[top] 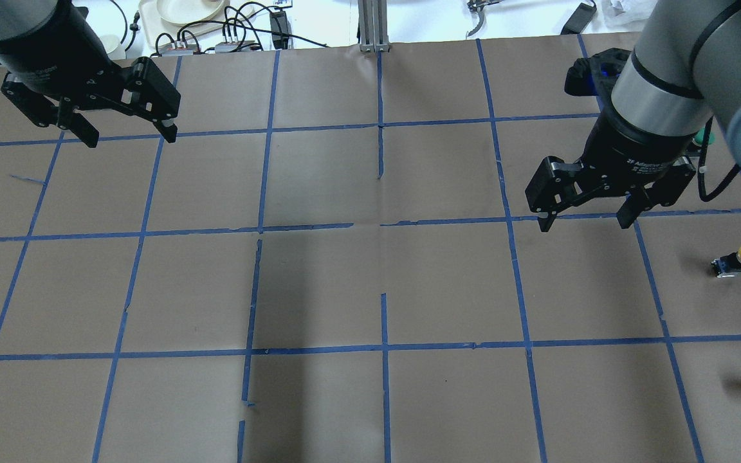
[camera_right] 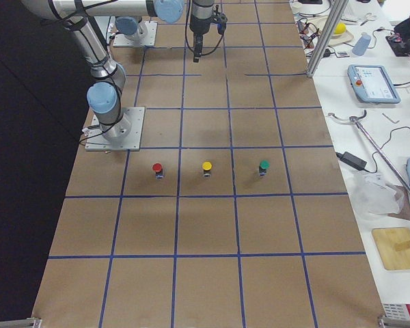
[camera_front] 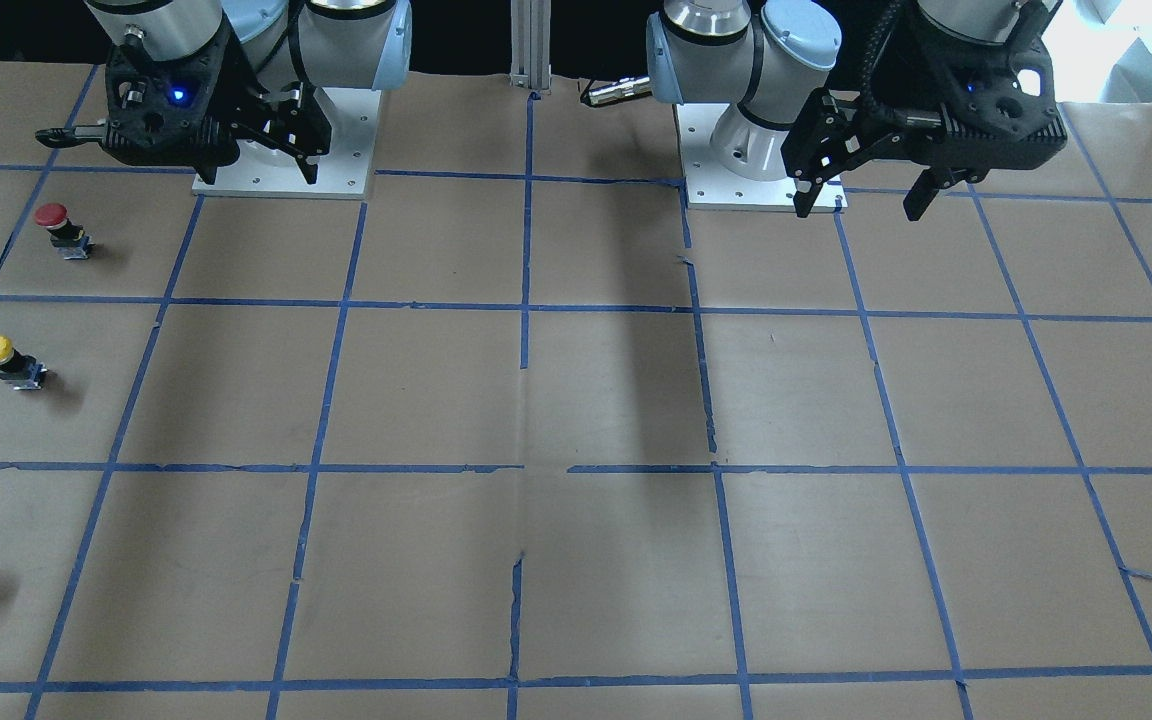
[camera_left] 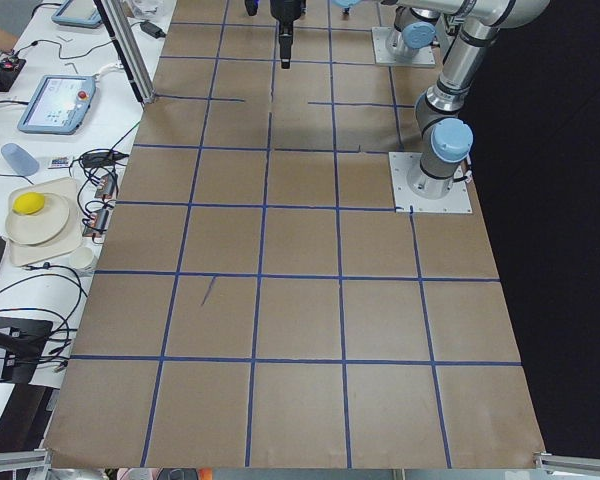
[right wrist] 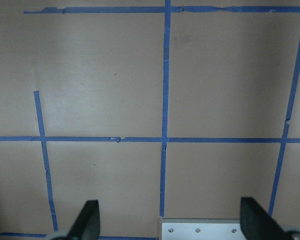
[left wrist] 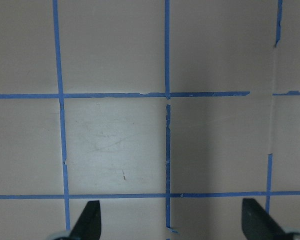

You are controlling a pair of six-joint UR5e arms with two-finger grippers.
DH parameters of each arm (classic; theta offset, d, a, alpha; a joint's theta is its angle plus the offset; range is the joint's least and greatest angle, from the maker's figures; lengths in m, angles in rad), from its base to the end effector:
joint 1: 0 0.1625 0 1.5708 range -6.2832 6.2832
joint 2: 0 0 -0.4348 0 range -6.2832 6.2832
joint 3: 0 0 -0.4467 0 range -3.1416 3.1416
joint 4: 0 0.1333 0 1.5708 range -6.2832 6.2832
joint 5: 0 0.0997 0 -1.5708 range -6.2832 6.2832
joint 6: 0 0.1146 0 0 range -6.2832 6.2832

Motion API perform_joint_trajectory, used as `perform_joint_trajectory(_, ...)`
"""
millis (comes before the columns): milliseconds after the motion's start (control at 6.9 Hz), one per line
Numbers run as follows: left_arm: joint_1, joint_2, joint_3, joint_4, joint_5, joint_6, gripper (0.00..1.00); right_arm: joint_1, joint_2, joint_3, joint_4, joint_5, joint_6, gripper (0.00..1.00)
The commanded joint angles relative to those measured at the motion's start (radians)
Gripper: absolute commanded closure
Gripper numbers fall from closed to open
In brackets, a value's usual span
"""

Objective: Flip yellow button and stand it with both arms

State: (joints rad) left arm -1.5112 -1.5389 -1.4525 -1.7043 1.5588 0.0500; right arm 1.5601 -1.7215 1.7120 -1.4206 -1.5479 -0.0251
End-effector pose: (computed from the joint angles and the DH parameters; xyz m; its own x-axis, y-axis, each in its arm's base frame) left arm -0.1029 -0.5365 0.5510 -0.9999 -0.0094 0.0111 -0.0096 0.9998 -0.0173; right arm 0.1310 -0.4655 0.4692 -0.9996 -0.0109 -0.0262 -0.0145 0.9901 0.1396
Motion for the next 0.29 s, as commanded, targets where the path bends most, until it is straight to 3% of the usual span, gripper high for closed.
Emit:
perform_joint_trajectory(0,-0.001,-0.001,0.001,0.000,-0.002,-0.004,0.00,0.000,0.000,0.008,0.005,0.002,0.001,0.00)
perform_joint_trajectory(145,0.000,-0.001,0.001,0.002,-0.002,-0.004,0.00,0.000,-0.001,0.023,0.008,0.000,-0.001,0.00)
